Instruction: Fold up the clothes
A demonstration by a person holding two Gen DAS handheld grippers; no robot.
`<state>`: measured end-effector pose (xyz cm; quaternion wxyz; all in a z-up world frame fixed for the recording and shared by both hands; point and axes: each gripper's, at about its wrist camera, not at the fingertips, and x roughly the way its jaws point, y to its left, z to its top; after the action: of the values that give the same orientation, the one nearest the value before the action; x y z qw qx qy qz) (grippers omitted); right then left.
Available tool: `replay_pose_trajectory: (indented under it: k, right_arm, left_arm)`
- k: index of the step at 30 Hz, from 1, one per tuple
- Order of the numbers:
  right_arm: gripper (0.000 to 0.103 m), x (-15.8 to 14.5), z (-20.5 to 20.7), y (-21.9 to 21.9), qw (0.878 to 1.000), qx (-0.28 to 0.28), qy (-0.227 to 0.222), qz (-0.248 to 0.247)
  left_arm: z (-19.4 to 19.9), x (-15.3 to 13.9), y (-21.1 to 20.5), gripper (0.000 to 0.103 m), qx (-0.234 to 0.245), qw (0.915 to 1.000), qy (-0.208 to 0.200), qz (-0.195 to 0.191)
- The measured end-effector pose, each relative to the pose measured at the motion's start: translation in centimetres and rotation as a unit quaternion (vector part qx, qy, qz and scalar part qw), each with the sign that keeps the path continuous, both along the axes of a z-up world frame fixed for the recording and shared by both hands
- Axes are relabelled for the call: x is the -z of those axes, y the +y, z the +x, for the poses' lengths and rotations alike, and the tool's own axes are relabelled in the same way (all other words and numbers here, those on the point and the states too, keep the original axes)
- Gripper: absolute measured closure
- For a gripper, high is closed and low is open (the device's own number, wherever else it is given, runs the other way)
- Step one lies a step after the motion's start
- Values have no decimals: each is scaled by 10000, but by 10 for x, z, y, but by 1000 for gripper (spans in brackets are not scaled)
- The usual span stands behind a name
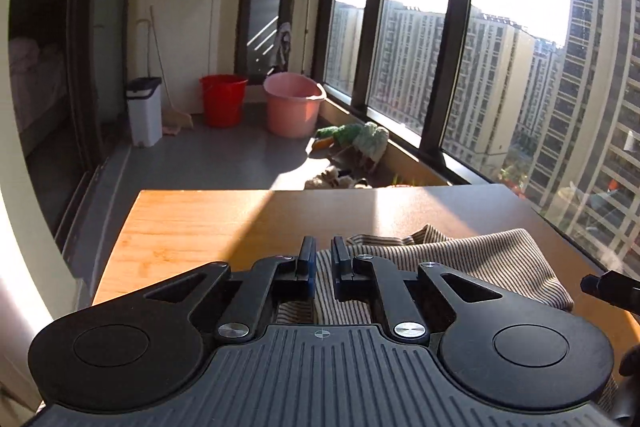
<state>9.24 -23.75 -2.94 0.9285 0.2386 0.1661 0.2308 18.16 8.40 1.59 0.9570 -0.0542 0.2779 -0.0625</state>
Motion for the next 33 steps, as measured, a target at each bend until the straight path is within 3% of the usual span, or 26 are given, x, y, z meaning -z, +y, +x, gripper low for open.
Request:
replay_pose_trajectory:
  k: [3, 5, 6, 9, 10, 11, 12, 16, 23, 25, 28, 29, 30, 32, 33]
  right_arm:
    - [0, 1, 1, -1, 10000, 36, 43, -24]
    - [0, 2, 1, -1, 10000, 63, 51, -30]
    - [0, 2, 1, -1, 10000, 76, 54, -33]
    - [0, 3, -3, -2, 9999, 138, 33, -11]
    - [0, 3, -5, 0, 9999, 152, 37, 6]
    - [0, 4, -6, 1, 9998, 167, 53, 30]
    - [0, 4, -7, 1, 9998, 181, 71, 55]
    - [0, 6, -6, -1, 9994, 233, 163, 192]
    - [0, 9, -6, 1, 9991, 252, 229, 253]
    - [0, 10, -4, 1, 9989, 244, 328, 249]
    - [0, 11, 3, 2, 9979, 224, 566, 218]
    - [0, 11, 6, 3, 9973, 200, 683, 180]
    - [0, 7, 8, 8, 9975, 154, 686, 1]
    - [0, -3, 11, 19, 9970, 57, 659, -398]
    - [0, -12, 10, 30, 9966, -63, 410, -707]
  left_arm:
    - [8, 21, 13, 85, 35, 9974, 384, -603]
    - [12, 28, 14, 49, 102, 9961, 412, -775]
    - [14, 31, 14, 44, 100, 9961, 411, -777]
    - [24, 39, 2, 49, 124, 9979, 428, -480]
    - [24, 39, -3, 64, 173, 9984, 398, -355]
    - [24, 40, -9, 92, 228, 9988, 364, -227]
    - [24, 40, -14, 98, 283, 9990, 329, -98]
    - [0, 13, -25, 98, 397, 9985, -328, 204]
    - [1, 14, -1, 97, -15, 9999, -45, 156]
    - [5, 30, 6, 95, -76, 9995, 298, 84]
    - [3, 39, 17, 91, -92, 9991, 391, -163]
    - [0, 34, 19, 81, -73, 9992, 324, -227]
    - [-4, 28, 21, 59, -50, 9993, 245, -289]
    - [-15, 11, 20, 43, 148, 9991, -100, -396]
    - [-18, 4, 17, 41, 322, 9981, -248, -455]
